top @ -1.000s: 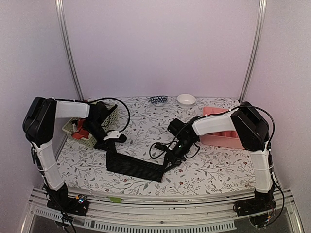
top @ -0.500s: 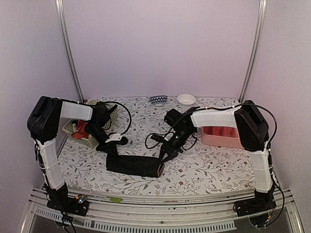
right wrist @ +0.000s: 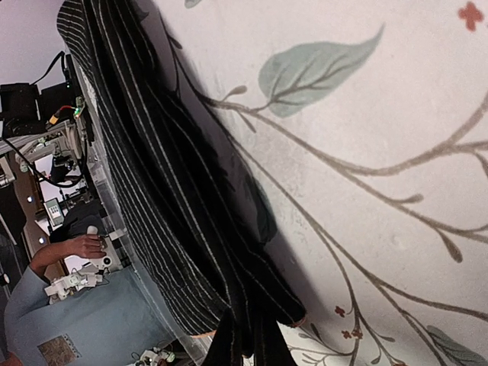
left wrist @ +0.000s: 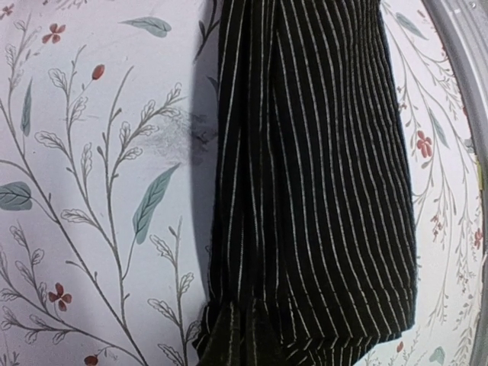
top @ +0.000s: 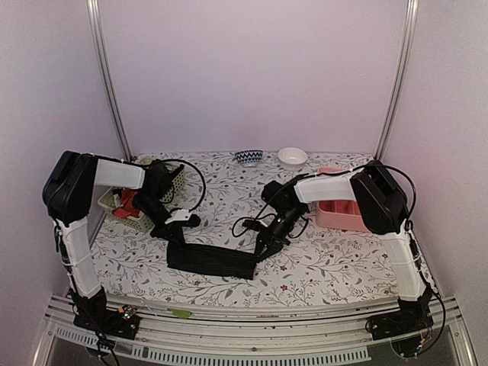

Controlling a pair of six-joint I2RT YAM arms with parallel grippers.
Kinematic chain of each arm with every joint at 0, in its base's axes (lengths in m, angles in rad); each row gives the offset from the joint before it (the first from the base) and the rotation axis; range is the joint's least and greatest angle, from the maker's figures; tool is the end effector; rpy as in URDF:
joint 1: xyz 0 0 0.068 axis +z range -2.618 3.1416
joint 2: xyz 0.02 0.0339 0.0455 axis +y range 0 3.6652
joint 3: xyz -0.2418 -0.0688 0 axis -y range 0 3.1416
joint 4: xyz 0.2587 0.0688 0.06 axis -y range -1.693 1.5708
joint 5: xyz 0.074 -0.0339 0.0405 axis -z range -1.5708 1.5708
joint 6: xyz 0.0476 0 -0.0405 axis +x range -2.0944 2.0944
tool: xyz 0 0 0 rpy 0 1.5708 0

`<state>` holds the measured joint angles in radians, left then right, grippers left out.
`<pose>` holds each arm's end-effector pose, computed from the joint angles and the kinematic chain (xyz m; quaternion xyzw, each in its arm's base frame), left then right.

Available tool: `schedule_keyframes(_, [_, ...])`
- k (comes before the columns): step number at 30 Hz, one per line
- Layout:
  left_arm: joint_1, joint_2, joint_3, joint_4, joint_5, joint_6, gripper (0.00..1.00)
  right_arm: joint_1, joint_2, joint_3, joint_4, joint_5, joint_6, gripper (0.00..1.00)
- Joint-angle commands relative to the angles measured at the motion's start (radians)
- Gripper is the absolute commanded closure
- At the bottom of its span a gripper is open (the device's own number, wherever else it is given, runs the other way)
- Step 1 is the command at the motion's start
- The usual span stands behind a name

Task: Roll the underwear
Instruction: Fold the underwear at the center of the board.

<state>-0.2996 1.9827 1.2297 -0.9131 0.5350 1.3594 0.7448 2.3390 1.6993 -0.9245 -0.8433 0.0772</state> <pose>0.3135 -0.1223 0.0875 0.7021 0.6598 -0.2510 0.0938 0.2936 0.3190 0.0754 0.3002 -0.8616 -0.3764 0.1608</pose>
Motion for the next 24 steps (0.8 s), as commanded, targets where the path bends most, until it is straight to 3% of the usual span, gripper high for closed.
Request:
schedule_keyframes(1, [0.045,-0.006,0.017,-0.025,-0.022,0.023,1.00,-0.005,0.044,-0.040,-0.016,0.064,-0.001,0.96])
schedule_keyframes(6, [0.064,-0.047,0.027,-0.031,-0.022,0.022,0.99,-0.005,0.037,-0.053,0.004,0.061,0.021,0.94])
schedule_keyframes(10, [0.069,-0.058,0.039,-0.009,0.012,-0.029,0.79,-0.008,0.001,-0.041,0.010,0.060,0.047,0.82])
schedule_keyframes(11, [0.073,-0.069,0.040,0.007,0.023,-0.051,0.75,-0.012,-0.025,-0.039,0.017,0.056,0.057,0.75])
schedule_keyframes(17, [0.114,-0.139,0.039,0.096,0.037,-0.180,0.61,-0.031,-0.104,-0.038,0.029,0.132,0.154,0.50])
schedule_keyframes(24, [0.153,-0.255,0.005,0.119,0.093,-0.264,0.59,-0.047,-0.226,-0.092,0.033,0.294,0.191,0.42])
